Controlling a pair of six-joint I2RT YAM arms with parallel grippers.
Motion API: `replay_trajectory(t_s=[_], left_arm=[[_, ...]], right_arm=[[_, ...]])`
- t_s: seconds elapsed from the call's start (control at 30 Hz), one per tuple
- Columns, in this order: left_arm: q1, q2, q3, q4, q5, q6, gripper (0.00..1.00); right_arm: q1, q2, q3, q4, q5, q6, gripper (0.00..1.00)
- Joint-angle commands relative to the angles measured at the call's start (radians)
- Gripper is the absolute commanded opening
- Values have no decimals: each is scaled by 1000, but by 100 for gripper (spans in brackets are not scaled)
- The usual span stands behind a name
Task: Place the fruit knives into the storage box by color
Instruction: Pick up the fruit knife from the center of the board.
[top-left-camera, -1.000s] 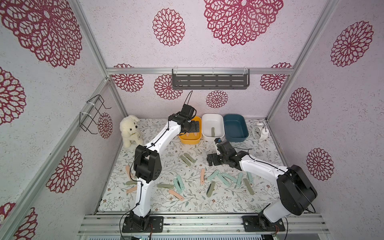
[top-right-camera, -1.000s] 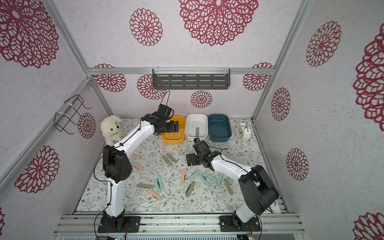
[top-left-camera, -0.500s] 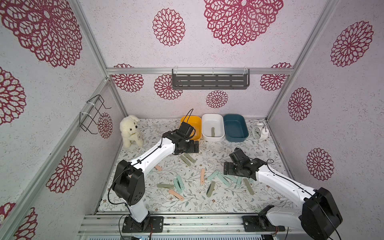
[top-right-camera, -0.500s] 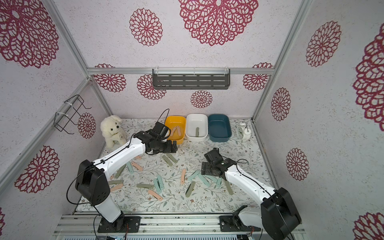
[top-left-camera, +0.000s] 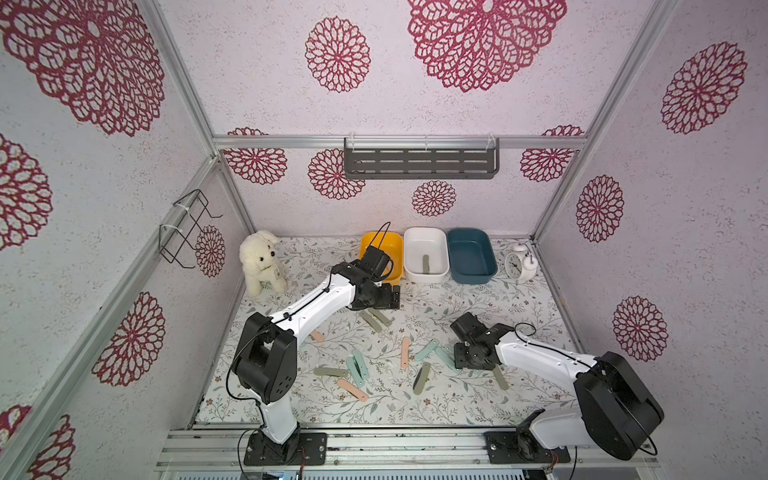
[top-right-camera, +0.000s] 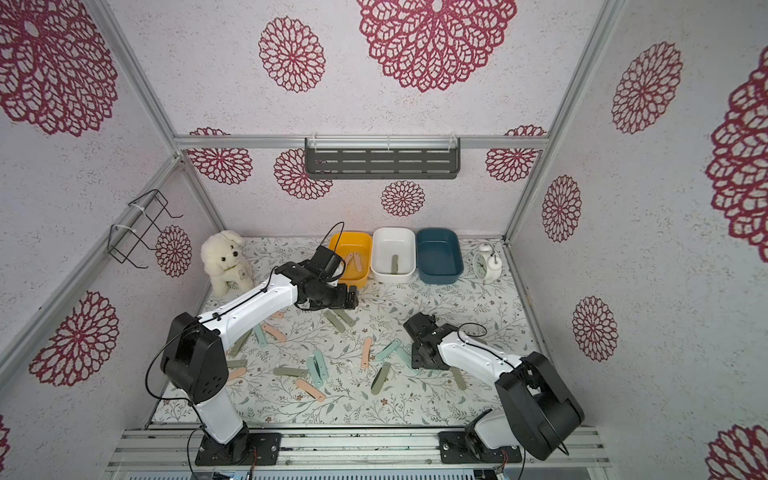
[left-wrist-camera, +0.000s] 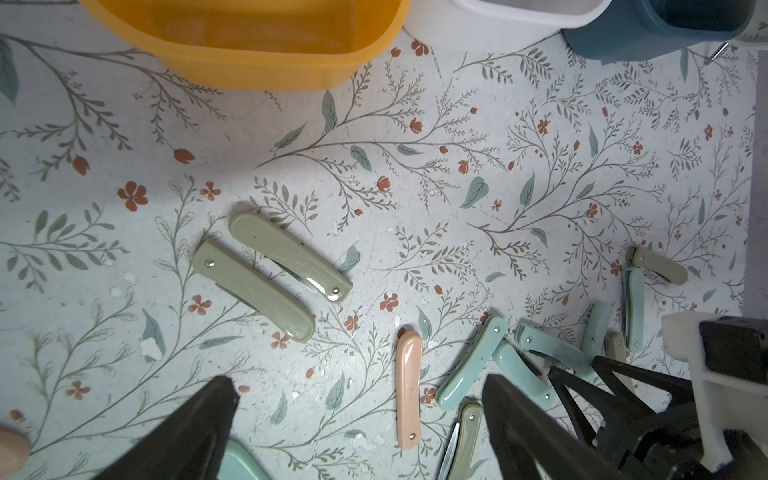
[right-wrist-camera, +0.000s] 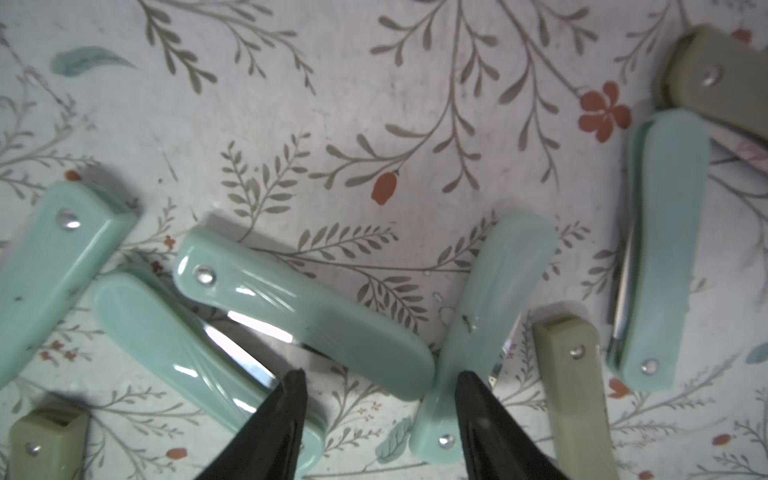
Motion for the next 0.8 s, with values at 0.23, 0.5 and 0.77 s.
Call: replay_trajectory(t_s=[0.23,0.5,0.77], left_arm=[[7,-33,-51,44,20,-27,97],[8,-45,-76,56,24,-29,97],[8,-49,-89,62,19,-31,97]], right_arm=[[0,64,23,54,78,-83,62],[-9,109,52,84,78,-112,62],[-13,145,108,79,71,-141,60]])
